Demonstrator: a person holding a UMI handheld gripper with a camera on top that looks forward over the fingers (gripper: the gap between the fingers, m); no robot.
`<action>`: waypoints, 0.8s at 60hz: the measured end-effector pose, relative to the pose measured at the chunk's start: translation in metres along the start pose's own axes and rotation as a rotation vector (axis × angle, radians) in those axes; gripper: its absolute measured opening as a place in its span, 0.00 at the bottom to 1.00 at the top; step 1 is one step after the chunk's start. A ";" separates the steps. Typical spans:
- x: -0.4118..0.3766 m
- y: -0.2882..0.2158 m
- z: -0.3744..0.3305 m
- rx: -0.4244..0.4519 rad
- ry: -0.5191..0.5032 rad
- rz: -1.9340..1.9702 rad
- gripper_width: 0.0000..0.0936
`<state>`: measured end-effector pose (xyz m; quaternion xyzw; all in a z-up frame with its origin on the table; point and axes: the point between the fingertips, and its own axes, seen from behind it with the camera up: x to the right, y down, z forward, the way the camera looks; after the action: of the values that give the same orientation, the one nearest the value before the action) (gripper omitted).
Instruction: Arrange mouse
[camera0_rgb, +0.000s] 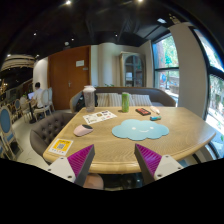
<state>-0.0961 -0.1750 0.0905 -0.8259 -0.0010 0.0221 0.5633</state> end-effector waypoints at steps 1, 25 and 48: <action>-0.001 0.000 0.000 0.000 -0.003 0.000 0.89; -0.081 0.004 0.053 -0.054 -0.142 -0.082 0.89; -0.182 0.034 0.183 -0.241 -0.281 -0.068 0.89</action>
<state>-0.2859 -0.0216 -0.0010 -0.8756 -0.1103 0.1177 0.4552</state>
